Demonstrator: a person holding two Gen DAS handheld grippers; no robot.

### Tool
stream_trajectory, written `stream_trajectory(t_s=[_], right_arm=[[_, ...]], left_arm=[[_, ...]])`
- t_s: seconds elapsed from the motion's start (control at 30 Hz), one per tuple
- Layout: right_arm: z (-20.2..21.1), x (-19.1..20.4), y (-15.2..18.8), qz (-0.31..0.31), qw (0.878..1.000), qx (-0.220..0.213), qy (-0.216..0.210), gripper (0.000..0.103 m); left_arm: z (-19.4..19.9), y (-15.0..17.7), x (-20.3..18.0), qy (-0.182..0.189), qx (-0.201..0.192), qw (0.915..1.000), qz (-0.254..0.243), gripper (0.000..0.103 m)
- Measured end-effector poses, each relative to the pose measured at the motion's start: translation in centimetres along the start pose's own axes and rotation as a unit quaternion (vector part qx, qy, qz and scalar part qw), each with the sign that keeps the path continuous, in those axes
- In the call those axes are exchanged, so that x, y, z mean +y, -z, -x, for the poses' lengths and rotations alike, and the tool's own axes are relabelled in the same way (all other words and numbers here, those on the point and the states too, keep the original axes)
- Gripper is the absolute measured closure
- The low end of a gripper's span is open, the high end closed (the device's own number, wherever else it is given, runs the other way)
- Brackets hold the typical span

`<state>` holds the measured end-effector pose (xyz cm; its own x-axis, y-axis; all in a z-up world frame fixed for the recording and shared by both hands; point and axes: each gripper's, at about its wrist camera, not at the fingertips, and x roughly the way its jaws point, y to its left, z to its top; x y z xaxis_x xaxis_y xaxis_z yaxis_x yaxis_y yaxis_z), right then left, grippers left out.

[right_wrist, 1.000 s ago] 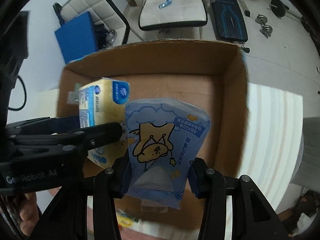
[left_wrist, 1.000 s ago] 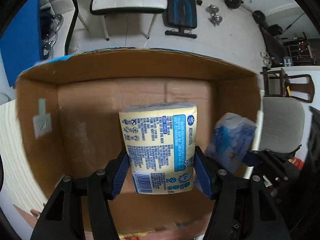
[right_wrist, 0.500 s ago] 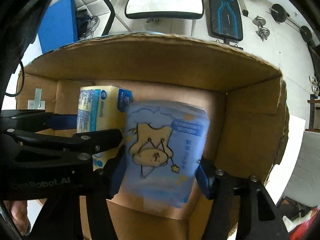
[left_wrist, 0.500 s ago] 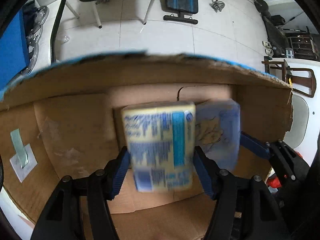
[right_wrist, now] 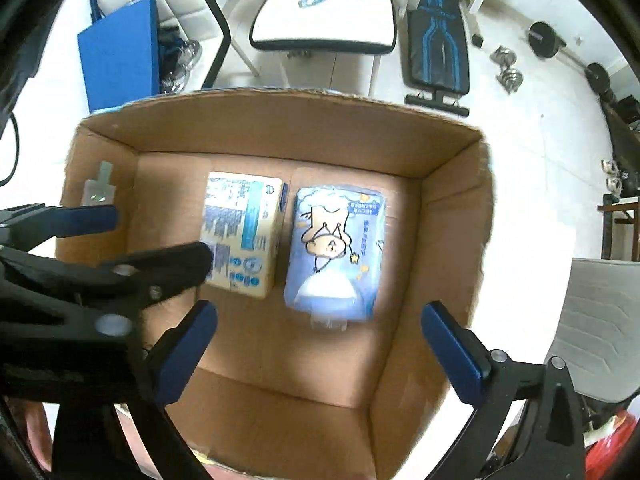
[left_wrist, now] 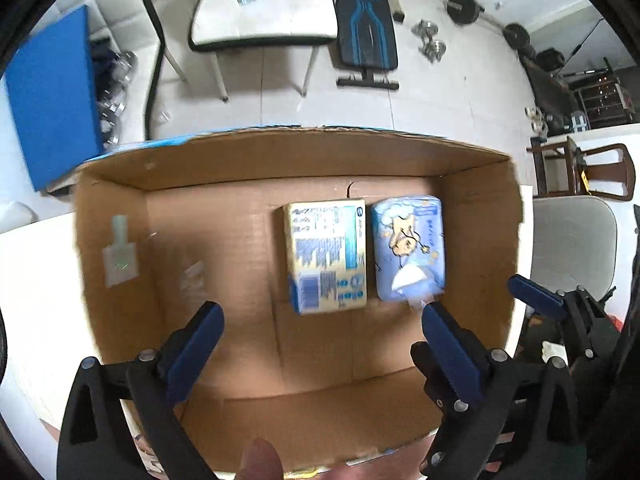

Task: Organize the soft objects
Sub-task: 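Move both grippers back toward the items on the table, then grasp the green snack bag with the left gripper while the right gripper grasps the red package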

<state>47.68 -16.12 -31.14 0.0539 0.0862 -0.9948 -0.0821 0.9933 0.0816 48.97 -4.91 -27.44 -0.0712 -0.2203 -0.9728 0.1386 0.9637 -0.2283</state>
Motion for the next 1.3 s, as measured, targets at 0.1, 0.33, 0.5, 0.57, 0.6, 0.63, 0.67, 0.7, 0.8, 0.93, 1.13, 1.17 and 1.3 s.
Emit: stream_trajectory(t_s=[0.1,0.33,0.5,0.57,0.6,0.63,0.67,0.7,0.8,0.93,1.13,1.17,1.3], right_arm=[[1.7,0.6,1.8,-0.004,1.0,-0.017,-0.021,0.0],[6.3,1.8,8.6,0.009,0.998,-0.06,-0.023,0.0],[6.3,0.1,16.8,-0.025,0.998,-0.061,-0.006,0.0],[4.5,-1.0,19.8,-0.047,0.998,-0.051,-0.011,0.0],[3.2,-1.7,21.0,-0.063,0.997,-0.039,-0.014,0.0],[2.0,-2.0,21.6,-0.073,0.997,-0.026,-0.02,0.0],[0.2,-2.4,22.1,-0.083,0.996,-0.009,-0.029,0.0],[-1.3,-2.5,22.4,-0.09,0.996,0.0,-0.029,0.0],[-6.0,-2.6,22.1,-0.111,0.993,0.02,-0.031,0.004],[-9.8,-2.1,21.5,-0.131,0.99,0.035,-0.036,0.027],[-10.7,-2.6,23.5,-0.121,0.99,0.066,-0.019,0.048],[-10.7,-3.1,24.4,-0.123,0.989,0.074,-0.02,0.048],[-10.6,-4.9,27.7,-0.127,0.987,0.096,-0.014,0.049]], left_arm=[[2.4,2.5,-0.6,-0.015,-0.035,0.9992,-0.01,0.001],[6.2,10.8,-0.9,-0.068,-0.09,0.9936,-0.01,0.001],[4.3,17.5,-1.2,-0.113,-0.091,0.989,-0.027,0.001],[2.0,19.4,-1.0,-0.117,-0.072,0.99,-0.029,0.002],[0.4,20.2,-1.0,-0.112,-0.054,0.9917,-0.035,0.01],[-0.7,20.7,-0.9,-0.109,-0.04,0.9925,-0.036,0.016],[-2.4,21.1,-0.8,-0.109,-0.017,0.9932,-0.037,0.027],[-3.4,21.8,-1.3,-0.107,-0.004,0.9935,-0.039,0.031],[-5.7,22.7,-1.6,-0.102,0.018,0.9934,-0.049,0.031],[-8.3,23.1,-2.3,-0.102,0.046,0.9912,-0.071,0.031],[-11.3,22.2,-3.9,-0.104,0.079,0.986,-0.104,0.031],[-11.9,21.9,-4.2,-0.107,0.083,0.985,-0.107,0.031],[-13.4,21.0,-5.9,-0.112,0.089,0.9821,-0.122,0.031]])
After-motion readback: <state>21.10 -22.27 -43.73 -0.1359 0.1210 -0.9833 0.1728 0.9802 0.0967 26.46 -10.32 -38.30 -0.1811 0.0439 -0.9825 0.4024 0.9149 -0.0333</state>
